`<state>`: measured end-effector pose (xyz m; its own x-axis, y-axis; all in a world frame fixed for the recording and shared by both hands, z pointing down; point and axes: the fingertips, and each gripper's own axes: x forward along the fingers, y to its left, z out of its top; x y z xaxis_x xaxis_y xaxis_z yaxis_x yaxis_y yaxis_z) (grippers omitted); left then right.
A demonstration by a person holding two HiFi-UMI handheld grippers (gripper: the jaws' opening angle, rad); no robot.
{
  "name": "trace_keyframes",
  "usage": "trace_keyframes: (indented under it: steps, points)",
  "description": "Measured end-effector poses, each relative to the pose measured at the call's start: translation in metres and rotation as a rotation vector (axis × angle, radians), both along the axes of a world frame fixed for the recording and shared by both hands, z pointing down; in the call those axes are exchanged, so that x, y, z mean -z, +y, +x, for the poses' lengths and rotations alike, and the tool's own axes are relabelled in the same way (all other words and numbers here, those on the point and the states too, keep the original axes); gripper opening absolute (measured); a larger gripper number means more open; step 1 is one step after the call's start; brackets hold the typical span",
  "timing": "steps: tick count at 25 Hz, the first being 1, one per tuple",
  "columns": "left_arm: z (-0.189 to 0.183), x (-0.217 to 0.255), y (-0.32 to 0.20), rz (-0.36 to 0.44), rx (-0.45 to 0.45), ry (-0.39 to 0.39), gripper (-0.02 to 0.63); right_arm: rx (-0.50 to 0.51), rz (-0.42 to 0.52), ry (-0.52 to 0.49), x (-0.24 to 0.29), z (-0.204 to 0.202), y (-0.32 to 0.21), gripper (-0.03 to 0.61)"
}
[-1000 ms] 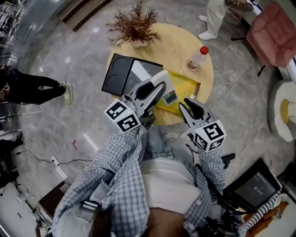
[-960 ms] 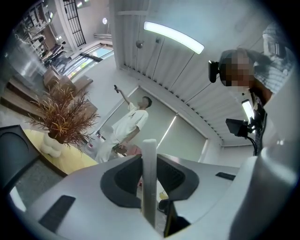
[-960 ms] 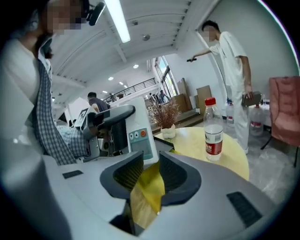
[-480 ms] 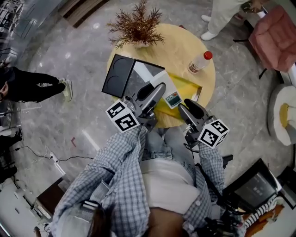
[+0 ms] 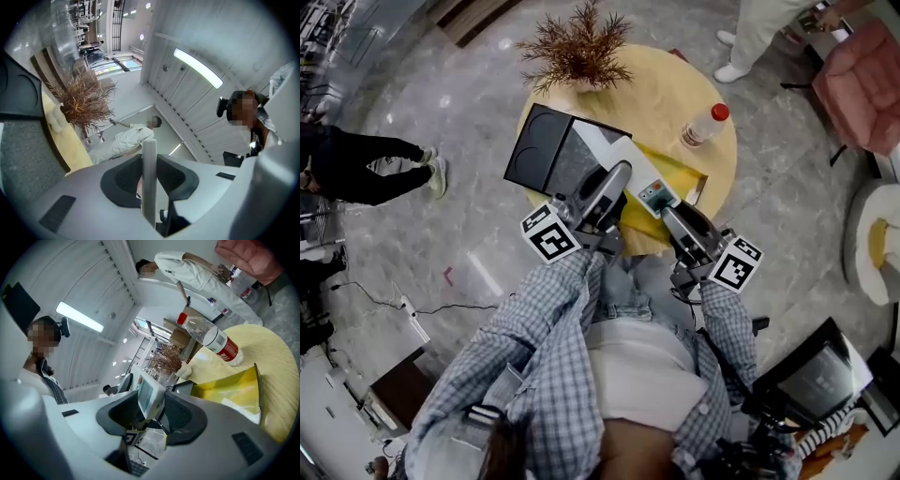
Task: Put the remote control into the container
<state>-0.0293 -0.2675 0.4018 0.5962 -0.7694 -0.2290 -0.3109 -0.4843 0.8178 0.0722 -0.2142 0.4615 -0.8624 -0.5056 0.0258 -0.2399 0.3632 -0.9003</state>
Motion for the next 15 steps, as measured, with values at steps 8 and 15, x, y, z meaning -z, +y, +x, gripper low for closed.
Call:
trace_keyframes:
  steps: [8, 15]
  points:
    - [-0.012, 0.002, 0.007, -0.004, 0.033, 0.106, 0.095, 0.027, -0.025, -0.142, 0.011, 0.000, -0.002, 0.098]
    - [-0.020, 0.007, 0.012, 0.011, 0.012, 0.192, 0.096, 0.002, -0.038, -0.207, 0.021, 0.002, -0.003, 0.094]
